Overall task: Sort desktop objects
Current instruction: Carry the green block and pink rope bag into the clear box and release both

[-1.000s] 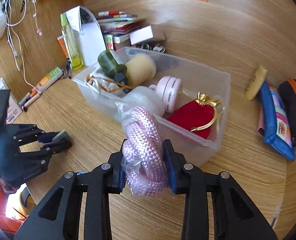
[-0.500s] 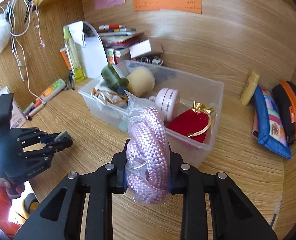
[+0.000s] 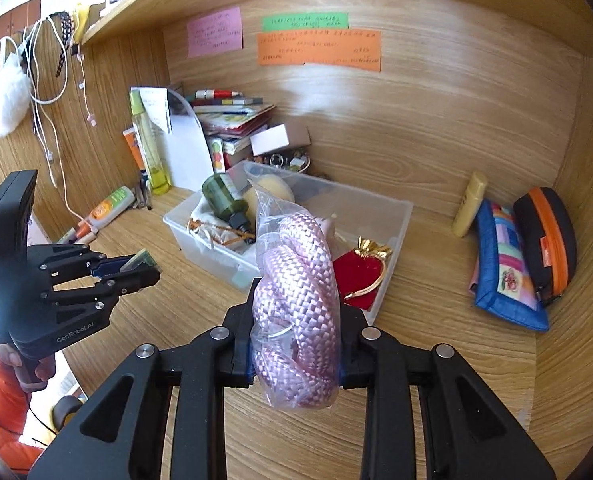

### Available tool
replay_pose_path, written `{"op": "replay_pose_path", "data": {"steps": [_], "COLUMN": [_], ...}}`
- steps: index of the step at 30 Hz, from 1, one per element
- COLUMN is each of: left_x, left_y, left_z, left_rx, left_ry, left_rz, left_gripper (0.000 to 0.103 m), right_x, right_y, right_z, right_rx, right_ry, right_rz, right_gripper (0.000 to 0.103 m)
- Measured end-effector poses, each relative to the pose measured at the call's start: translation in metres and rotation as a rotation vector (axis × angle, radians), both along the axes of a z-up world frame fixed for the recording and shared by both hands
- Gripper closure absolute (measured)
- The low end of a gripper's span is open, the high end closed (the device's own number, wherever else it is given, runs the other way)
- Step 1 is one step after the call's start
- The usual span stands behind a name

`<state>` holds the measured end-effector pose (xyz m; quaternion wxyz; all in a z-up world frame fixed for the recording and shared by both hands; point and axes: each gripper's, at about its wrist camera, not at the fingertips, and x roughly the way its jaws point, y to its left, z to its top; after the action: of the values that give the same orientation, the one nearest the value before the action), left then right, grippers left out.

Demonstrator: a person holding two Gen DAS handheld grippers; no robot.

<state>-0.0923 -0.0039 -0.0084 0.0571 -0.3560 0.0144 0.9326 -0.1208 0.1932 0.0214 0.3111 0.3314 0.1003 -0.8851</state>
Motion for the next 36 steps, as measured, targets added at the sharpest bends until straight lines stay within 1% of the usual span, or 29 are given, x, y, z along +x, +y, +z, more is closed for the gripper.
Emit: {"op": "replay_pose_path", "data": {"steps": [3, 9, 14, 19, 29, 36], "left_x": [-0.006, -0.018, -0.035, -0.055, -0.096, -0.128], "left_y": [0.003, 0.007, 0.010, 0.012, 0.013, 0.015], "left_z": [0.009, 0.027, 0.035, 0.039, 0.037, 0.024], "left_rx": [0.018, 0.023, 0.019, 0.013, 0.016, 0.015], "left_ry": [-0.004, 0.014, 0.011, 0.011, -0.011, -0.048], "left_rz": [-0.033, -0.054, -0.070, -0.077, -0.087, -0.101], "left_gripper": [0.088, 0.088, 0.088, 0.088, 0.088, 0.088], "right_x": [-0.001, -0.013, -0.028, -0.048, -0.076, -0.100], "right_y": [0.003, 0.006, 0.003, -0.005, -0.018, -0.026], "right_z": [0.009, 0.021, 0.024, 0.019, 0.012, 0.005], "right_rx": [-0.005, -0.017, -0.017, -0.003, 0.016, 0.025], "right_ry": [0.017, 0.035, 0.036, 0.020, 0.002, -0.015], "right_rz": [-0.005, -0.016, -0.022, -0.027, -0.026, -0.030], "right_gripper": [0.078, 0.078, 0.078, 0.078, 0.078, 0.078]}}
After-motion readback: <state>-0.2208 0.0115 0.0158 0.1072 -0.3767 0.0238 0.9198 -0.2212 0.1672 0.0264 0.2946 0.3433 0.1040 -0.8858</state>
